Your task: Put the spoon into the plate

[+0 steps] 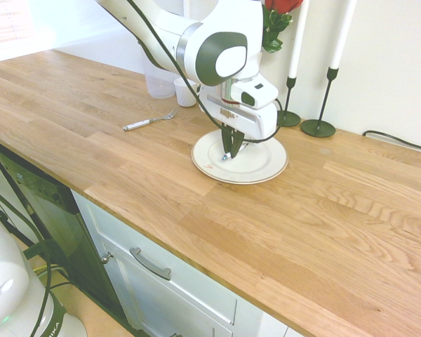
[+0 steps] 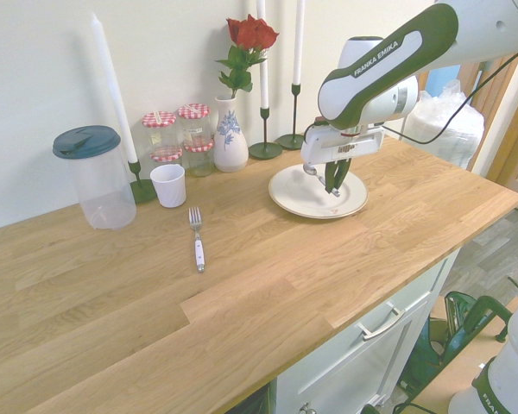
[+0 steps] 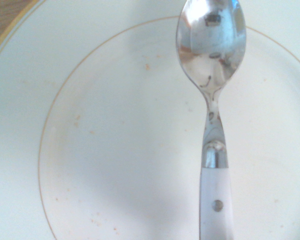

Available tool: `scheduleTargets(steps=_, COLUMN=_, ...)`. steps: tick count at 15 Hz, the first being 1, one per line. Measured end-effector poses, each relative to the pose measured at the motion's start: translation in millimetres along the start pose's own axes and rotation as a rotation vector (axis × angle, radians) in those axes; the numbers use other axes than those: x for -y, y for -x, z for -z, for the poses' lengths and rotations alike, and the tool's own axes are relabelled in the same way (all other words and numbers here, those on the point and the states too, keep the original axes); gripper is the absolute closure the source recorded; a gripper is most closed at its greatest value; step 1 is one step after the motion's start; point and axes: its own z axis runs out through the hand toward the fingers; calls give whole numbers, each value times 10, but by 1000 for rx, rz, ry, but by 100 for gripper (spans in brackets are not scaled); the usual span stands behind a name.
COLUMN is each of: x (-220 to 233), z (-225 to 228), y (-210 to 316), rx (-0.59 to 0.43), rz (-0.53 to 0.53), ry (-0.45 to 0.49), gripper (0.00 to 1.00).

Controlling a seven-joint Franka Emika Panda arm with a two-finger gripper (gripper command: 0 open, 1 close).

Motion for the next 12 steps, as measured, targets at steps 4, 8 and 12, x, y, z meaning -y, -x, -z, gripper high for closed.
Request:
scheduleTargets(steps=4, x=-1, z=-63, y=2, rx=10, rz=1, ry=7, gripper=100)
scheduleTargets(steps=8, x=4, z=-113, y=1, rx=20, rz=-4, ry=11, gripper=0)
scheduleTargets(steps=12, x=13, z=-129, y=-3, rx=22, rz=-4, ry=12, gripper=0)
